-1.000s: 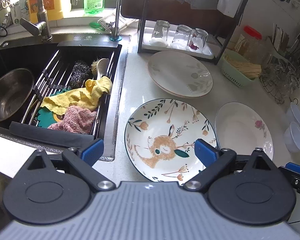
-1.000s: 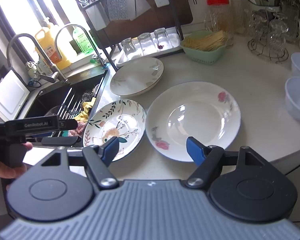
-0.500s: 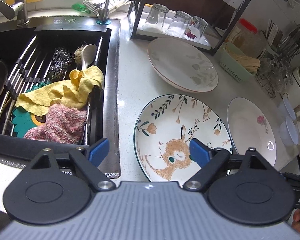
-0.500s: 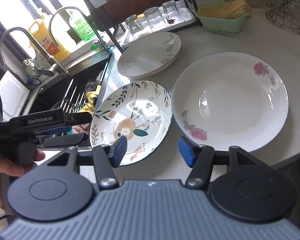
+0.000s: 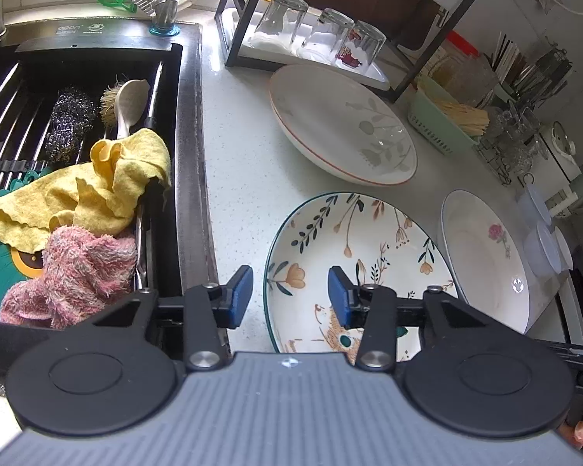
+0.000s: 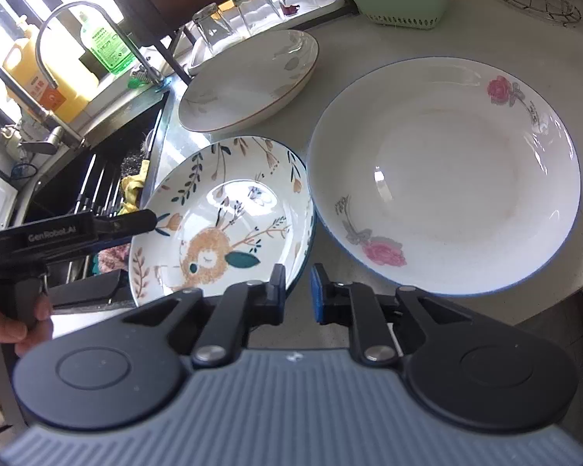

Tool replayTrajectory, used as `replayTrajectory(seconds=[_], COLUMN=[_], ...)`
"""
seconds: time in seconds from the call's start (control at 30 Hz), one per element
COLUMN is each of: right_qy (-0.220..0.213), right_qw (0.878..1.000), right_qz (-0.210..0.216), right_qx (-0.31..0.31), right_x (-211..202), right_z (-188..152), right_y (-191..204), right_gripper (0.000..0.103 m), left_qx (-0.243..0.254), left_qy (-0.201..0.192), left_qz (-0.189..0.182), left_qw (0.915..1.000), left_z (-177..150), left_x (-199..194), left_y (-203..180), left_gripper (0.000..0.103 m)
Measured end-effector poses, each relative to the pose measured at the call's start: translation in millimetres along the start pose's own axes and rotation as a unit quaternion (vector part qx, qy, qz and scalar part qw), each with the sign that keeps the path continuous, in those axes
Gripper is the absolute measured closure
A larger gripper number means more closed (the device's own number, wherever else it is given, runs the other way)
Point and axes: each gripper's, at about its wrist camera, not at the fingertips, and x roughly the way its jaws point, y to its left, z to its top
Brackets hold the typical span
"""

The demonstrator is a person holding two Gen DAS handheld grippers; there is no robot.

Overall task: Organize plates and bowls
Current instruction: 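Close the left gripper on the deer-print plate rim and lift it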

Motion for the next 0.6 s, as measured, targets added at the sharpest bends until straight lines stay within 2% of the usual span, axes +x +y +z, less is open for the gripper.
replayTrajectory(seconds=[0.23,0.43,0.6], right_qy=[-0.004,-0.013,-0.003], right_qw=[0.999,0.998,0.996], right_qz=[-0.011,-0.005,0.012], right_qx=[0.046,0.062,0.088], right_x=[14.3,22.7,22.0], right_z=[2.1,1.7,0.1], right_y=[-5.6,-6.0,-9.4], right_gripper=[0.089,0.09,0.089], left_qx=[0.017,0.032,0.038], left_qy=[0.016,0.029,0.04], left_qz=[-0.025,-0.03,-0.029], left_qw=[0.9994,0.9986,0.998], left_z=[10.3,14.8,20.1], left_x=[14.1,26.8,28.2], left_y=[3.9,3.8,5.0], left_gripper=[0.068,0.068,0.068])
